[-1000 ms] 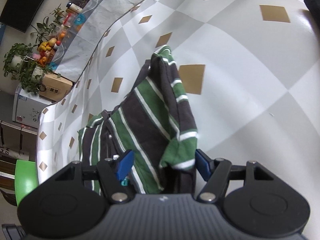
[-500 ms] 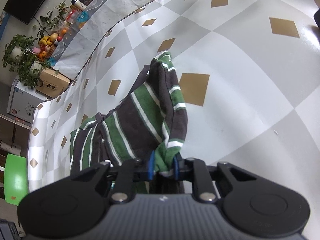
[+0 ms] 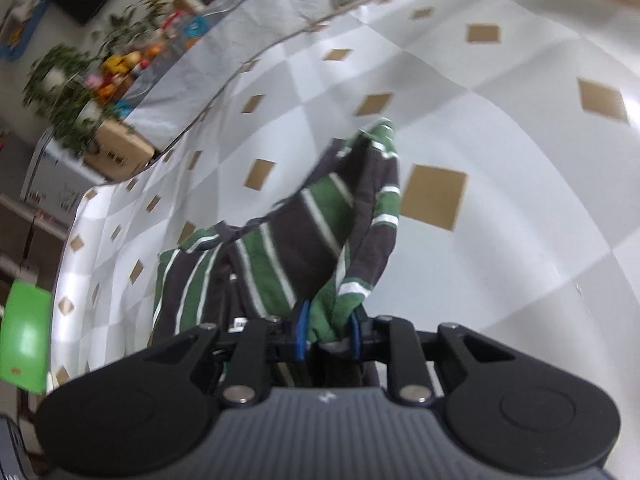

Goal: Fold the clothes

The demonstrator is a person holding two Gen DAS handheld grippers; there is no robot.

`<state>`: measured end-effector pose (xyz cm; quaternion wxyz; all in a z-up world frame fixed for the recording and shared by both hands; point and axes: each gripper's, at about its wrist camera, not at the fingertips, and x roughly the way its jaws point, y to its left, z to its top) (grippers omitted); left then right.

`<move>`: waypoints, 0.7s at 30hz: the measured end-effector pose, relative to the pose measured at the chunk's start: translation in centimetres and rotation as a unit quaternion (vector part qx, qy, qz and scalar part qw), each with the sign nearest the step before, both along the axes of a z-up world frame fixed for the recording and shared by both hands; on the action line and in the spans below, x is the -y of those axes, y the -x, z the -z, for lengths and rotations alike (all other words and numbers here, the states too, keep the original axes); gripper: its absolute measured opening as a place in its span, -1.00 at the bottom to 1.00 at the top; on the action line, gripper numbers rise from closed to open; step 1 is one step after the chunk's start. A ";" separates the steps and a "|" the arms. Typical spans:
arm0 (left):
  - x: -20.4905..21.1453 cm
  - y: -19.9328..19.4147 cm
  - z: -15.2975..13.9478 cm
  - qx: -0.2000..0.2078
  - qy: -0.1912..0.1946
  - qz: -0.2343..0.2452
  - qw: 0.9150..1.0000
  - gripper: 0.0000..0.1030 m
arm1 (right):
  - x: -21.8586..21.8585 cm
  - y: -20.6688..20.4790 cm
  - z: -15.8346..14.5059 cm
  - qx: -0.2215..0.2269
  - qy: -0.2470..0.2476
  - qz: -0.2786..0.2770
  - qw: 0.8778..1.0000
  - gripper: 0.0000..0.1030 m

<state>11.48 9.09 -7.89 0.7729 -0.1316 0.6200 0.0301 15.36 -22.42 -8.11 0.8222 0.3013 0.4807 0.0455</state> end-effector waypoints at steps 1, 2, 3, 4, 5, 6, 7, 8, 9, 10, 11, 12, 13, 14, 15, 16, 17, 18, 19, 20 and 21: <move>0.0 0.0 0.0 -0.001 0.002 0.000 1.000 0.81 | 0.2 0.0 0.2 -0.003 -0.006 0.006 1.000 -0.59; 0.0 0.0 0.0 -0.002 0.003 0.000 1.000 0.81 | 0.4 0.0 0.5 -0.006 -0.013 0.011 1.000 -0.49; 0.1 0.0 0.0 -0.002 0.004 0.000 1.000 0.81 | 0.6 0.0 0.7 -0.009 -0.018 0.017 1.000 -0.39; 0.1 0.0 0.0 -0.002 0.004 0.000 1.000 0.81 | 0.7 0.0 1.0 -0.012 -0.021 0.021 0.999 -0.35; 0.1 -0.1 0.0 -0.002 0.004 0.000 1.000 0.81 | 0.7 -0.1 1.2 -0.015 -0.024 0.024 0.999 -0.32; 0.0 -0.1 0.1 -0.002 0.004 0.000 1.000 0.81 | 0.8 -0.1 1.4 -0.016 -0.028 0.027 0.999 -0.27; 0.0 -0.1 0.1 -0.002 0.004 -0.001 1.000 0.81 | 0.9 -0.1 1.6 -0.015 -0.032 0.031 0.999 -0.25; 0.0 -0.1 0.1 -0.002 0.004 -0.001 1.000 0.81 | 0.9 -0.1 1.7 -0.014 -0.036 0.034 0.999 -0.21; 0.0 -0.2 0.1 -0.002 0.004 -0.002 1.000 0.81 | 0.9 -0.2 1.7 -0.012 -0.037 0.034 0.999 -0.17; 0.0 -0.2 0.2 -0.003 0.004 -0.003 1.000 0.81 | 0.9 -0.3 1.7 -0.009 -0.037 0.034 0.999 -0.16; 0.0 -0.2 0.2 -0.003 0.004 -0.004 1.000 0.81 | 0.8 -0.4 1.8 -0.006 -0.036 0.034 0.999 -0.14; -0.1 -0.2 0.2 -0.003 0.004 -0.004 1.000 0.81 | 0.8 -0.5 1.8 -0.004 -0.036 0.034 0.999 -0.13; -0.1 -0.3 0.2 -0.003 0.004 -0.005 1.000 0.81 | 0.8 -0.5 1.9 -0.002 -0.036 0.036 0.999 -0.13; -0.1 -0.3 0.3 -0.003 0.003 -0.006 1.000 0.81 | 0.7 -0.6 1.9 0.000 -0.036 0.035 0.999 -0.13; -0.2 -0.4 0.3 -0.003 0.003 -0.007 1.000 0.81 | 0.6 -0.7 1.8 0.000 -0.034 0.032 0.999 -0.14; -0.2 -0.4 0.3 -0.003 0.003 -0.008 1.000 0.81 | 0.4 -0.8 1.8 0.001 -0.031 0.029 0.999 -0.14; -0.2 -0.4 0.3 -0.003 0.003 -0.009 1.000 0.81 | 0.3 -0.9 1.7 0.002 -0.027 0.026 0.999 -0.31; -0.3 -0.5 0.3 -0.003 0.003 -0.010 1.000 0.81 | 0.0 -1.0 1.7 0.002 -0.019 0.021 1.000 -0.52; -0.3 -0.5 0.3 -0.003 0.003 -0.011 1.000 0.81 | -0.2 -1.0 1.6 0.003 -0.011 0.017 1.000 -0.58; -0.3 -0.5 0.3 -0.003 0.003 -0.012 1.000 0.81 | -0.4 -1.1 1.5 0.004 -0.005 0.014 1.000 -0.63; -0.3 -0.4 0.4 -0.004 0.003 -0.014 1.000 0.81 | -0.6 -1.1 1.3 0.005 -0.003 0.013 1.000 -0.68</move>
